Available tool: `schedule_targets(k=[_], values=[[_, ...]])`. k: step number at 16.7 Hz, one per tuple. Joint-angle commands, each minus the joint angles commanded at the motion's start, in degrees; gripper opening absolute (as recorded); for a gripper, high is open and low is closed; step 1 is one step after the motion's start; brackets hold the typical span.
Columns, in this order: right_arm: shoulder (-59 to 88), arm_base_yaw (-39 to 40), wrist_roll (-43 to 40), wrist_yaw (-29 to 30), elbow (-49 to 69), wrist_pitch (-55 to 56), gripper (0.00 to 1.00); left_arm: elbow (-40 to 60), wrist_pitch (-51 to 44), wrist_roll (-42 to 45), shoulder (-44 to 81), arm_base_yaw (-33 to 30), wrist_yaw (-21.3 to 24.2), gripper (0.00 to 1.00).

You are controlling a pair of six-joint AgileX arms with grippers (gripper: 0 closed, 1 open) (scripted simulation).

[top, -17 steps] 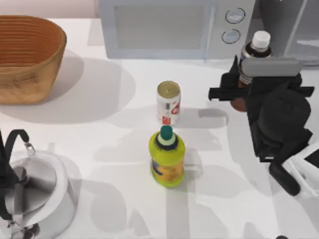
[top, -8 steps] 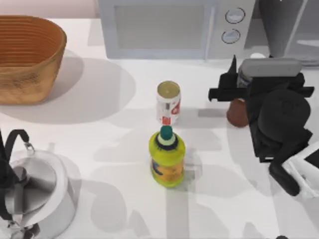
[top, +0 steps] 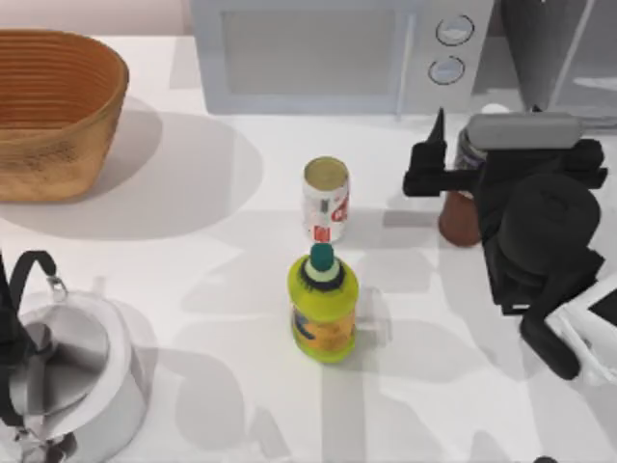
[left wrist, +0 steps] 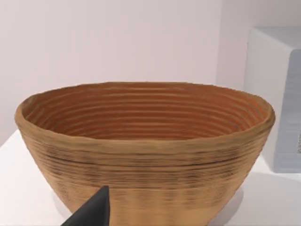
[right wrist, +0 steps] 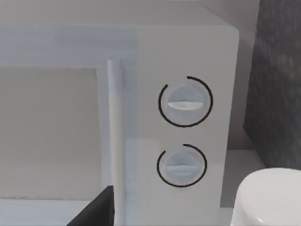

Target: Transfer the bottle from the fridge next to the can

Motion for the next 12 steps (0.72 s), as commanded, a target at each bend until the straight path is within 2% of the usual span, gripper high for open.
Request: schedule_targets(k=[12], values=[[-2.88, 2.88, 0.05, 3.03, -5.81, 2.66, 1.00, 0.00, 0.00, 0.00, 0.00, 0.00, 0.00, 1.00]])
